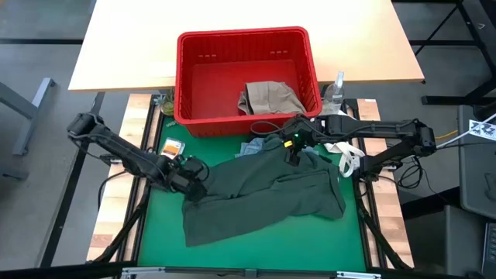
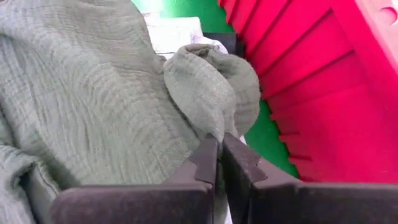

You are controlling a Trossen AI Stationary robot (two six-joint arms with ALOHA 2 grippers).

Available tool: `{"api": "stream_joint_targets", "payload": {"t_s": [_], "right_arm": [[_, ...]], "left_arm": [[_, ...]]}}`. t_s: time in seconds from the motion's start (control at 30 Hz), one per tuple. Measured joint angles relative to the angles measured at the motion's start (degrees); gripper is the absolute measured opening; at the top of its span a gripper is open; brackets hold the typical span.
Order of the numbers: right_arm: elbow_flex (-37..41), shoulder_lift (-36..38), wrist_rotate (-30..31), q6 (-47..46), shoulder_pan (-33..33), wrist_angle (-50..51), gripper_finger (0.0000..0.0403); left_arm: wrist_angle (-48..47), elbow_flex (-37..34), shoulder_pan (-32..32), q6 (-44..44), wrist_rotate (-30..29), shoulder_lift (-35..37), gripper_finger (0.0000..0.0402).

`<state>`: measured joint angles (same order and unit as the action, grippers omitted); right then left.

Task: Fold laundry
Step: Fold the green shirt

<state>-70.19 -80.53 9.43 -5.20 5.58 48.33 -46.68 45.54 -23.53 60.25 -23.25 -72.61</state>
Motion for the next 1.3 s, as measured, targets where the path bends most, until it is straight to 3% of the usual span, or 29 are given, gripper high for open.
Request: {"api": "stream_joint_targets", "payload": {"t_s": [0.17,0.47,0.63,0.83,1.07,1.17,1.3], "right_arm": [[0.0,0.0,0.0,0.0,0.0,0.0,0.0016],[0.0,0.0,0.0,0.0,0.0,0.0,0.0017],[0.0,0.0,0.0,0.0,0.0,-0.2,0.0017],[0.0,0.0,0.0,0.0,0.0,-0.2,0.0017],[0.0,0.0,0.0,0.0,0.0,-0.2,0.0017],[0.0,0.0,0.0,0.0,0.0,-0.2,0.0017],[0.0,0.0,0.0,0.0,0.0,-0.2,0.0017]], "left_arm": [[5.7,-9.2,4.2,-0.6,0.6,4.6,0.0156],[18.0,-18.8,10.2,-0.9,-0.9,4.7,0.0156],[23.8,-21.0,12.3,-0.9,-2.5,4.7,0.0156],[25.0,-22.6,14.1,-0.8,4.1,4.7,0.0156],[29.8,-25.0,14.1,-1.3,5.0,4.8,0.0154],[29.7,-25.0,14.1,-1.6,5.5,4.8,0.0135],[29.7,-25.1,14.2,-3.7,6.1,4.8,0.0072]]}}
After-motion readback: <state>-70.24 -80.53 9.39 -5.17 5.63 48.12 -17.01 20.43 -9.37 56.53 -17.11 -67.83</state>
